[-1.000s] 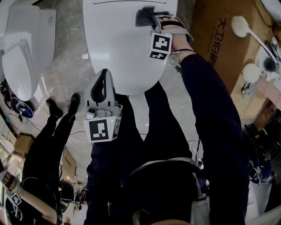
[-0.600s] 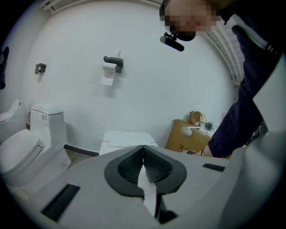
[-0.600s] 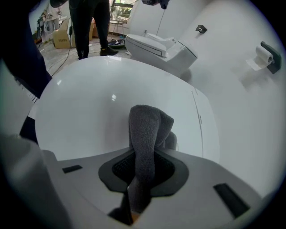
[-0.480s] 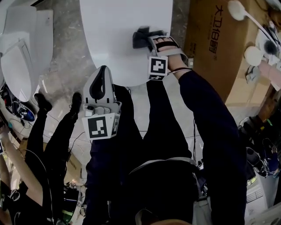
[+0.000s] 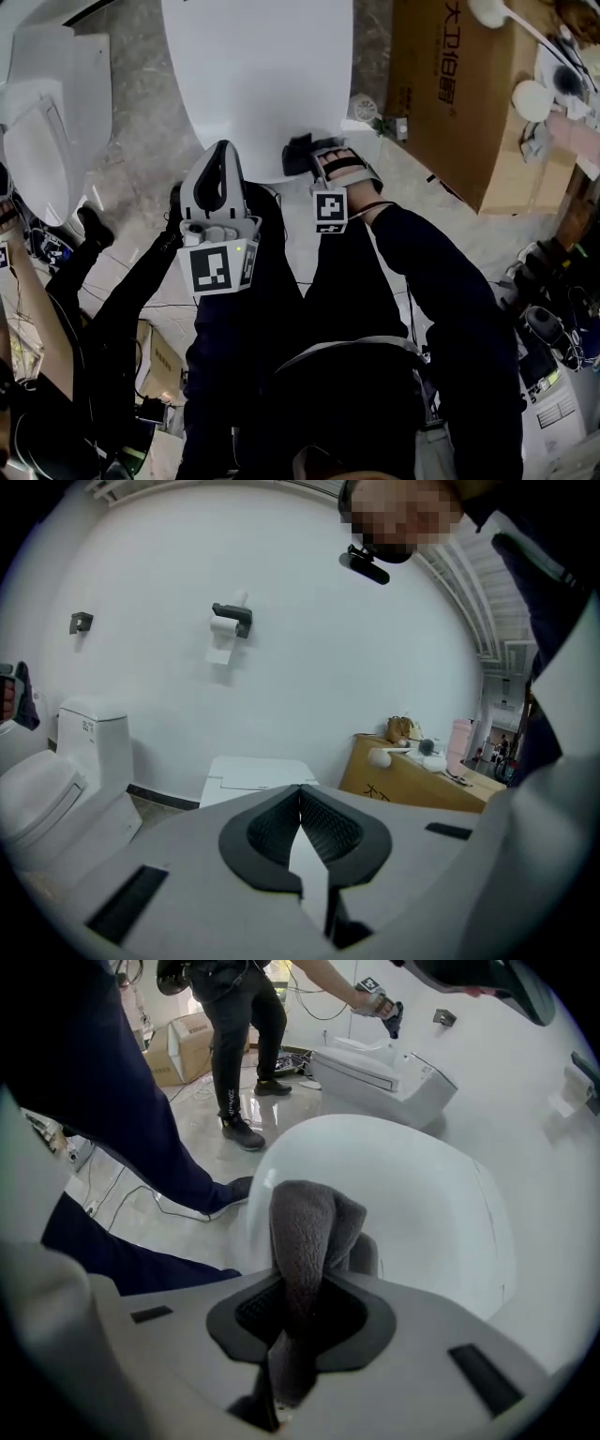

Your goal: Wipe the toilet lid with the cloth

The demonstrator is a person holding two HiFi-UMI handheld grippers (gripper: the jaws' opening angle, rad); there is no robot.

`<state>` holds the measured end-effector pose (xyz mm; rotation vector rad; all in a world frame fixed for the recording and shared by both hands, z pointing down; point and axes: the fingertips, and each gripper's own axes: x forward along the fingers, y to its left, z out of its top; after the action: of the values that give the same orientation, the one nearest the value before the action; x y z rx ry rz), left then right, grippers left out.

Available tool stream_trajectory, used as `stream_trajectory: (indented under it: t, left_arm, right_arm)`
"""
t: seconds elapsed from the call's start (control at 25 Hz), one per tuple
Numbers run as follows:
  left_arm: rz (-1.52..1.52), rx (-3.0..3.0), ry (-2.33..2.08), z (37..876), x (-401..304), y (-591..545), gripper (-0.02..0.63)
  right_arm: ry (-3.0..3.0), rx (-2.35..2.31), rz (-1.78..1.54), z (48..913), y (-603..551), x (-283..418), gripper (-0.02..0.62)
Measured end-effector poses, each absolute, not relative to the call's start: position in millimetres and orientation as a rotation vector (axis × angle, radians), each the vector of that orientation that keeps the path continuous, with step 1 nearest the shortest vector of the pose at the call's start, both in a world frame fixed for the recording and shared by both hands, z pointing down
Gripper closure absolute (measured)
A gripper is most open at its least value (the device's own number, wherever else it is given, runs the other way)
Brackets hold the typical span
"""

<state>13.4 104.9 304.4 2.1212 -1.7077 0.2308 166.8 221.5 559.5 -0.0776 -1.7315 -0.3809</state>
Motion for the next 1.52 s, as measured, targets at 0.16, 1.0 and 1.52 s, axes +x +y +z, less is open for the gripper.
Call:
stream_trajectory:
  t: [0.16, 1.0, 1.52]
  left_arm:
    - [0.223, 2.128, -1.710, 305.6, 13.1, 108.4, 0.591]
    - [0.226, 1.987, -1.784, 316.2, -16.7, 82.0, 0.591]
    - [0.216, 1.891, -1.852, 311.1, -28.4, 63.9, 0.591]
  right_arm:
    - [-1.725, -0.129, -0.252, 560.0, 252.2, 168.1, 0.522]
    - [-1.753, 0.289, -0.648, 492.0, -61.9, 99.8, 0.522]
    - [-1.684, 0.288, -0.798, 502.3, -173.7, 45.8, 0.522]
